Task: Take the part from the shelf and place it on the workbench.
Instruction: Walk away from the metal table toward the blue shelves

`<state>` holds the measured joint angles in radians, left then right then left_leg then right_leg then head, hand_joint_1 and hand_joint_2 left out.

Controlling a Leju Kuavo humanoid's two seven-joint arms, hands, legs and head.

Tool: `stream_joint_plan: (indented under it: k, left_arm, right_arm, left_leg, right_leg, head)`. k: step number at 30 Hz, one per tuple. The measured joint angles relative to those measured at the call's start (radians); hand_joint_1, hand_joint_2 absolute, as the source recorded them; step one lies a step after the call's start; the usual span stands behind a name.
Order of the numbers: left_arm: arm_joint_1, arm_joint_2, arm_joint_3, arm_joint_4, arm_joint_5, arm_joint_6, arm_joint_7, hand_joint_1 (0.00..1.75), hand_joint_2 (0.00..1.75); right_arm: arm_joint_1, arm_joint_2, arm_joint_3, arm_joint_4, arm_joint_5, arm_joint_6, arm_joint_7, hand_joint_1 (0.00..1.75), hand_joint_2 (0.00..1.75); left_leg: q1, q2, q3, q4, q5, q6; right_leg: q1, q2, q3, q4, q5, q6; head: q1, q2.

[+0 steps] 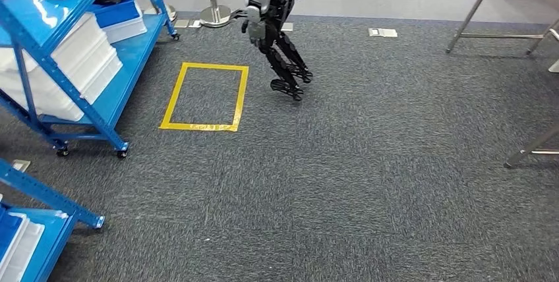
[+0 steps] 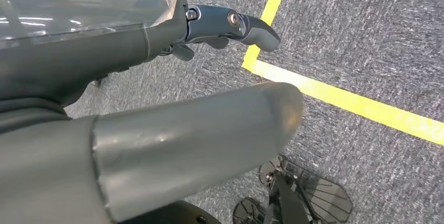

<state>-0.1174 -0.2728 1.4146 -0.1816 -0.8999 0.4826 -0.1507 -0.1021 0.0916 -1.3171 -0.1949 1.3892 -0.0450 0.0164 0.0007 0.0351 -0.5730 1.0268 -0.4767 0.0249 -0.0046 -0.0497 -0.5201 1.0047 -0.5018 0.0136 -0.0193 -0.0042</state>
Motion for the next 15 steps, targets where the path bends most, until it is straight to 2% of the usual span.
stream_joint_plan:
  k: [2, 4, 5, 7, 8, 9, 10, 12, 13, 14, 15]
  left_arm:
    - [0.000, 0.000, 0.000, 0.000, 0.000, 0.000, 0.000, 0.00, 0.00]
    - [-0.001, -0.001, 0.000, 0.000, 0.000, 0.000, 0.000, 0.00, 0.00]
    - [-0.001, -0.001, 0.000, 0.000, 0.000, 0.000, 0.000, 0.00, 0.00]
    - [-0.001, -0.001, 0.000, 0.000, 0.000, 0.000, 0.000, 0.00, 0.00]
    - [-0.001, -0.001, 0.000, 0.000, 0.000, 0.000, 0.000, 0.00, 0.00]
    - [0.000, -0.001, 0.000, 0.000, 0.000, 0.000, 0.000, 0.00, 0.00]
    - [0.000, -0.001, 0.000, 0.000, 0.000, 0.000, 0.000, 0.00, 0.00]
    - [0.000, -0.001, 0.000, 0.000, 0.000, 0.000, 0.000, 0.00, 0.00]
    - [0.000, -0.002, 0.000, 0.000, 0.000, 0.000, 0.000, 0.00, 0.00]
    - [0.000, -0.002, 0.000, 0.000, 0.000, 0.000, 0.000, 0.00, 0.00]
    - [0.000, -0.002, 0.000, 0.000, 0.000, 0.000, 0.000, 0.00, 0.00]
  right_arm:
    - [-0.001, 0.000, 0.000, 0.000, 0.000, 0.000, 0.000, 0.00, 0.00]
    - [-0.001, 0.000, 0.000, 0.000, 0.000, 0.000, 0.000, 0.00, 0.00]
    - [0.000, 0.000, 0.000, 0.000, 0.000, 0.000, 0.000, 0.00, 0.00]
    - [0.001, 0.001, 0.000, 0.000, 0.000, 0.000, 0.000, 0.00, 0.00]
    - [0.002, 0.001, 0.000, 0.000, 0.000, 0.000, 0.000, 0.00, 0.00]
    - [0.003, 0.001, 0.000, 0.000, 0.000, 0.000, 0.000, 0.00, 0.00]
    - [0.004, 0.001, 0.000, 0.000, -0.001, 0.000, 0.000, 0.00, 0.00]
    - [0.003, -0.001, 0.000, 0.000, -0.001, 0.000, 0.000, 0.00, 0.00]
    - [0.003, -0.002, 0.000, 0.000, -0.001, 0.000, 0.000, 0.00, 0.00]
    - [0.003, -0.002, 0.000, 0.000, -0.001, 0.000, 0.000, 0.00, 0.00]
    - [0.002, -0.002, 0.000, 0.000, -0.001, 0.000, 0.000, 0.00, 0.00]
  left_leg:
    - [-0.002, -0.014, 0.001, -0.008, 0.006, 0.011]
    - [0.000, -0.024, 0.006, -0.020, 0.016, 0.026]
    - [0.001, -0.028, 0.007, -0.024, 0.020, 0.031]
    - [0.000, -0.041, 0.004, -0.024, 0.022, 0.036]
    - [-0.001, -0.049, 0.003, -0.024, 0.022, 0.036]
    - [-0.001, -0.056, 0.002, -0.023, 0.022, 0.036]
    - [-0.001, -0.064, 0.003, -0.022, 0.022, 0.035]
    - [-0.001, -0.077, 0.004, -0.019, 0.021, 0.031]
    - [-0.003, -0.084, 0.003, -0.015, 0.019, 0.027]
    - [-0.004, -0.088, 0.002, -0.011, 0.017, 0.022]
    - [-0.006, -0.092, 0.001, -0.009, 0.015, 0.016]
  right_leg:
    - [0.001, -0.005, 0.001, 0.000, -0.002, 0.011]
    - [0.000, 0.011, -0.017, 0.041, -0.027, 0.015]
    - [-0.001, 0.024, -0.041, 0.091, -0.053, 0.013]
    - [-0.004, 0.040, -0.108, 0.226, -0.110, 0.008]
    - [-0.005, 0.042, -0.132, 0.273, -0.124, 0.012]
    - [-0.006, 0.043, -0.139, 0.285, -0.122, 0.019]
    - [-0.007, 0.045, -0.125, 0.258, -0.104, 0.028]
    - [-0.012, 0.055, -0.060, 0.121, -0.047, 0.045]
    - [-0.013, 0.061, -0.033, 0.061, -0.024, 0.046]
    - [-0.013, 0.066, -0.017, 0.020, -0.010, 0.041]
    - [-0.011, 0.068, -0.012, 0.005, -0.005, 0.032]
  head:
    - [0.003, 0.000]
    - [0.006, 0.000]
    - [0.009, 0.000]
    - [0.015, 0.000]
    - [0.018, 0.000]
    - [0.019, 0.000]
    - [0.021, 0.000]
    - [0.024, 0.000]
    - [0.026, 0.000]
    - [0.026, 0.000]
    - [0.025, 0.000]
